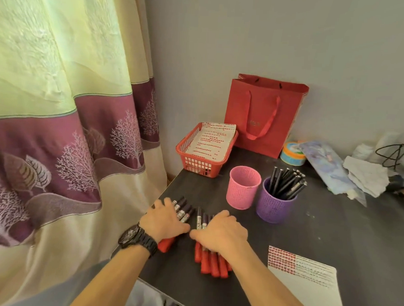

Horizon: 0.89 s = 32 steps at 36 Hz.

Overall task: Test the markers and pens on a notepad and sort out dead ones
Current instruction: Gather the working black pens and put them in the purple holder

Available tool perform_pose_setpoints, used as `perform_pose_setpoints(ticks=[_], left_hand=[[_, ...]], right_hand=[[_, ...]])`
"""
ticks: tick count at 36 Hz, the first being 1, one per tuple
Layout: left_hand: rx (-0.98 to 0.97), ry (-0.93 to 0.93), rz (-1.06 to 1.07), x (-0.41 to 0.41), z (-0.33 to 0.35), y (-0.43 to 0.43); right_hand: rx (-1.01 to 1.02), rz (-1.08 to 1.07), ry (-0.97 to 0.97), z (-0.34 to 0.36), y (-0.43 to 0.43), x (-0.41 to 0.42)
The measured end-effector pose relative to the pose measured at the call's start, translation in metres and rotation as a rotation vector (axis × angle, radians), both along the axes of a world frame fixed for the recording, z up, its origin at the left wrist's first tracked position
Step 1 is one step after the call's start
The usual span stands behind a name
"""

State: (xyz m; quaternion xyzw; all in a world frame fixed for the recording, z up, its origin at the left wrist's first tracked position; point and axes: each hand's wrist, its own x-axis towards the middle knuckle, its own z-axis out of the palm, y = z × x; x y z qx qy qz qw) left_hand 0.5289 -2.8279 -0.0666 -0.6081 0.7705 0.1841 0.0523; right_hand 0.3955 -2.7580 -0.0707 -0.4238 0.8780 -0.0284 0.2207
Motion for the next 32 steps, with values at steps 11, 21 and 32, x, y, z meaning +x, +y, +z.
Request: perform_pose_setpoints(ticks=[11,21,32], left_hand=[[-0.043,0.090,-0.048,-0.007,-0.008,-0.022],[0.458,1.702,0.271,-0.089,0.065,-0.049],[0.112,1.562,0.134,-0.188,0.048,-0.059]], right_hand=[[-0.334,-0.022,-0.476,0.011,0.020,-0.034],[-1.371,-0.551,-1.293,0.091,-0.008,-0.124],[-1.484,-0.654,-0.654,0.075,-0.080,-0.128]])
